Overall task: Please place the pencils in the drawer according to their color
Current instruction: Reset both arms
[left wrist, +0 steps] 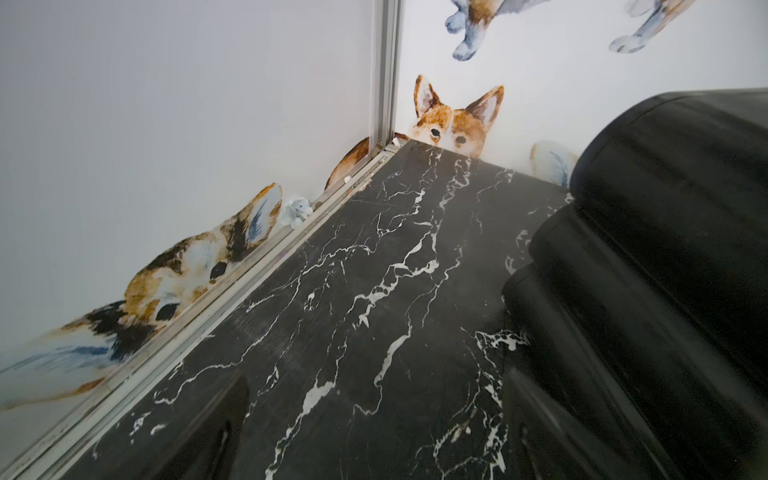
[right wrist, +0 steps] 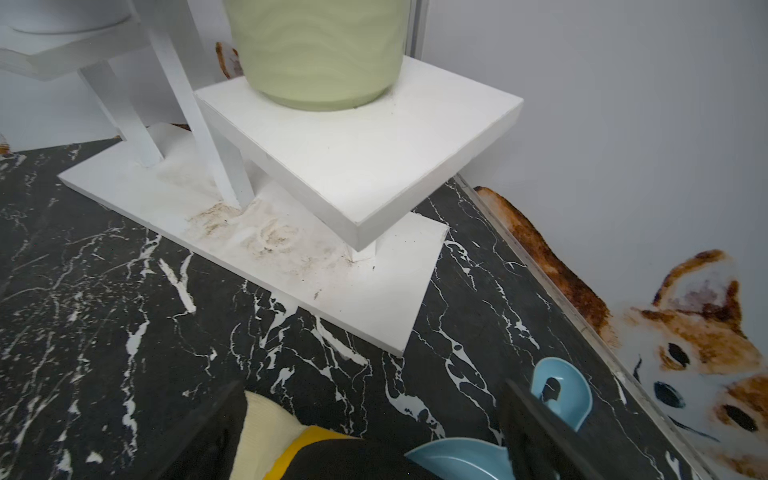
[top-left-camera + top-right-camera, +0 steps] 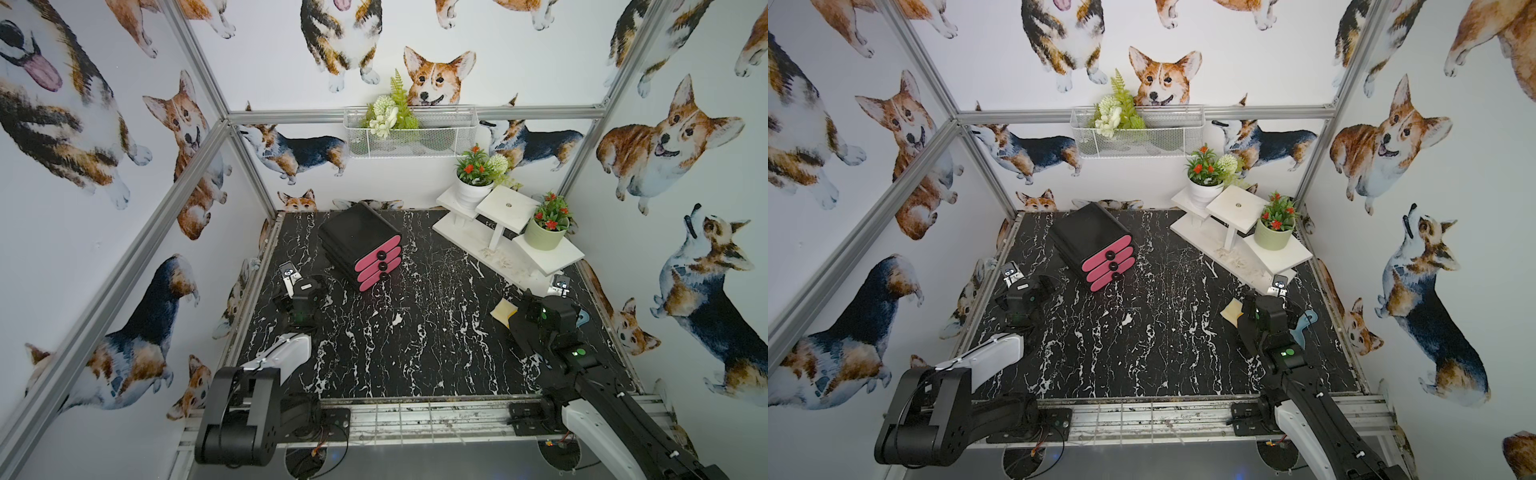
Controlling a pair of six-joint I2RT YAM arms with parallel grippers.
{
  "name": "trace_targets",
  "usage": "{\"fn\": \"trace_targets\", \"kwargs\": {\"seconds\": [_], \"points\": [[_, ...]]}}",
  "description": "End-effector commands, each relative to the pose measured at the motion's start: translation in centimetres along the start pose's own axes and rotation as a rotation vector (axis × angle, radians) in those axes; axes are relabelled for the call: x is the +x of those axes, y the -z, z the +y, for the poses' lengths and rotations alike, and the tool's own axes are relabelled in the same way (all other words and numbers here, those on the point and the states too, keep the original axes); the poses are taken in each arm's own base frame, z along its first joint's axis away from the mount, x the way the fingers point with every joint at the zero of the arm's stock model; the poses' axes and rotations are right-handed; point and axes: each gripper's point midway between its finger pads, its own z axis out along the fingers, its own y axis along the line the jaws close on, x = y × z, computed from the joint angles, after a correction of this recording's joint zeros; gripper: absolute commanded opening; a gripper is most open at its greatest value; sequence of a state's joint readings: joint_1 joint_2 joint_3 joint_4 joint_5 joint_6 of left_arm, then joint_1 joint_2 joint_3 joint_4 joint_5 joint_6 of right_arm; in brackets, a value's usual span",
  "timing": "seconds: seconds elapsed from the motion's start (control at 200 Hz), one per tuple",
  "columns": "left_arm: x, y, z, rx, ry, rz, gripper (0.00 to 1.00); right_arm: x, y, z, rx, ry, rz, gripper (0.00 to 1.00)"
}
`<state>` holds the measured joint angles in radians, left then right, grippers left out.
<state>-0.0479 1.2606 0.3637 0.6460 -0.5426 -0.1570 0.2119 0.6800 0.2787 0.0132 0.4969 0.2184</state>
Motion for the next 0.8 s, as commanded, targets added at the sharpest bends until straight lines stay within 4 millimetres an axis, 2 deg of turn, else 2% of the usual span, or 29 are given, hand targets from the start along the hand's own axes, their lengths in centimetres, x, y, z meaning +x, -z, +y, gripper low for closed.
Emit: {"fn": "trace_targets", "kwargs": {"seconds": [0.0, 0.185, 0.265, 0.335, 0.41, 0.661, 0.681, 0.796], "points": [[-0.8, -0.5, -0.5, 0.032, -0.031, -0.055, 1.0, -1.9, -0.6, 0.5, -0.065, -0.043, -0.092, 1.0], [2.3, -2.0, -1.5, 0.113, -0.04, -0.028, 1.0, -1.3, -1.5, 0.2, -0.098, -0.054, -0.111, 1.0], [2.9, -2.4, -2.7, 0.187, -0.062, 0.001, 1.0, -1.1, -1.8, 0.6, -0.124, -0.054, -0.124, 1.0], [3.8, -3.3, -2.9, 0.22, -0.049, 0.024, 1.0, -0.8, -2.3, 1.0, -0.144, -0.049, -0.125, 1.0], [4.1, -3.6, -3.1, 0.252, -0.041, 0.073, 1.0, -0.9, -3.0, 1.3, -0.161, -0.046, -0.129, 1.0], [3.9, -3.8, -3.5, 0.269, -0.056, 0.058, 1.0, -2.0, -5.4, 2.9, -0.254, -0.028, -0.144, 1.0], [4.0, -3.7, -3.5, 0.268, -0.057, 0.065, 1.0, -1.5, -5.9, 3.0, -0.258, -0.026, -0.124, 1.0], [4.0, -3.7, -4.0, 0.27, -0.084, 0.064, 1.0, -1.3, -7.1, 3.4, -0.282, -0.029, -0.119, 1.0]]}}
